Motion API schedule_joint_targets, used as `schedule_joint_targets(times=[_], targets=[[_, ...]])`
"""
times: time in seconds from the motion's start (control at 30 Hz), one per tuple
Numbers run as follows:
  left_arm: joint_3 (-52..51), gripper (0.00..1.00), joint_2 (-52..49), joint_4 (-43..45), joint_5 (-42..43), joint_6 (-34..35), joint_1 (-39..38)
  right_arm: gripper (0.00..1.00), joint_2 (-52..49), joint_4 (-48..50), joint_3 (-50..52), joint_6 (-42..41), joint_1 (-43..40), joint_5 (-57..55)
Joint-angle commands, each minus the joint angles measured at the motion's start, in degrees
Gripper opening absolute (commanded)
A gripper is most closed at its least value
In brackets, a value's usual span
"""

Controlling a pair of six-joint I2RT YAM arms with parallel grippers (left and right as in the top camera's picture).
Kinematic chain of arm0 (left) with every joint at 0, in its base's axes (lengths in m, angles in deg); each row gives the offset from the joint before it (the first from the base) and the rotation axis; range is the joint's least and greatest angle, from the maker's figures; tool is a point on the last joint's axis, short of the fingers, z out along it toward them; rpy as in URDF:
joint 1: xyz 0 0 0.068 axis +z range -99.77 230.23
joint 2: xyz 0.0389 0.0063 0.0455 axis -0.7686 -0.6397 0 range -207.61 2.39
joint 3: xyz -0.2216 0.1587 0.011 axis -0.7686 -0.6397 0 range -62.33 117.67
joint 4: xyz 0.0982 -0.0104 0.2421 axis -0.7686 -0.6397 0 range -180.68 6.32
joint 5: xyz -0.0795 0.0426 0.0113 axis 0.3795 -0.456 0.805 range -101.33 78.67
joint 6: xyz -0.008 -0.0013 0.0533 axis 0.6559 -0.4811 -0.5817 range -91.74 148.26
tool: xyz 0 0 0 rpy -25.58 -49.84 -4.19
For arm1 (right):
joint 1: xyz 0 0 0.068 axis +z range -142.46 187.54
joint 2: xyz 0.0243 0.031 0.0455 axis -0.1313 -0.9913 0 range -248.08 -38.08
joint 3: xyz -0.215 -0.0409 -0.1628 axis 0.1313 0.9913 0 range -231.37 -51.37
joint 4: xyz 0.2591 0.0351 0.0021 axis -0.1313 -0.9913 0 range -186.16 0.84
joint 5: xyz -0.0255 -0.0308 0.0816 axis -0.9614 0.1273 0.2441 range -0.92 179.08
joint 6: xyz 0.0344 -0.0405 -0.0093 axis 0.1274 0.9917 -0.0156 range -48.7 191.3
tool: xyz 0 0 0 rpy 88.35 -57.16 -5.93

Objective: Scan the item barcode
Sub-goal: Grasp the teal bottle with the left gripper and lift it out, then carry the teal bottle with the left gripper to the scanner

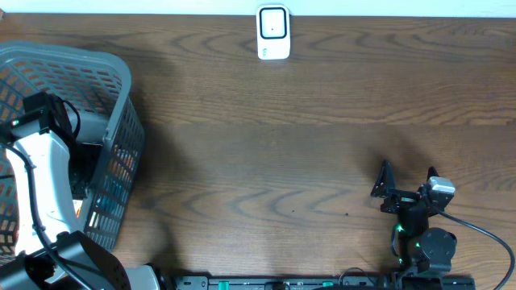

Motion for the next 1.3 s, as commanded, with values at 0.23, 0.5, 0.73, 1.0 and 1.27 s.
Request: schedule_joint_targets(times=[0.23,0.5,0.73,1.0,1.27], targets=[[2.38,0.44,-1.11,-2.8,-0.02,-2.12,0.09,0.99,0.31,-0.11,0.13,0.39,0.33,-0.26],[9.88,0.44,3.08,-6.29,-0.07,-4.31,0.09,0.99,0.31,-0.11,0.13,0.39,0.33,-0.26],[17.14,0.44,11.13,-6.86,0.22,-4.42,0.07,0.99,0.31,-0.11,0.13,0.39,0.33,-0.28],[25.09,0.44,22.23,-0.13,11.19,-4.42,0.07,0.99,0.31,-0.11,0.13,0.39,0.33,-0.26],[25.27,0.45,29.66,10.97,29.92,-0.92,-2.36,0.99,0.31,-0.11,0.13,0.39,0.33,-0.26]])
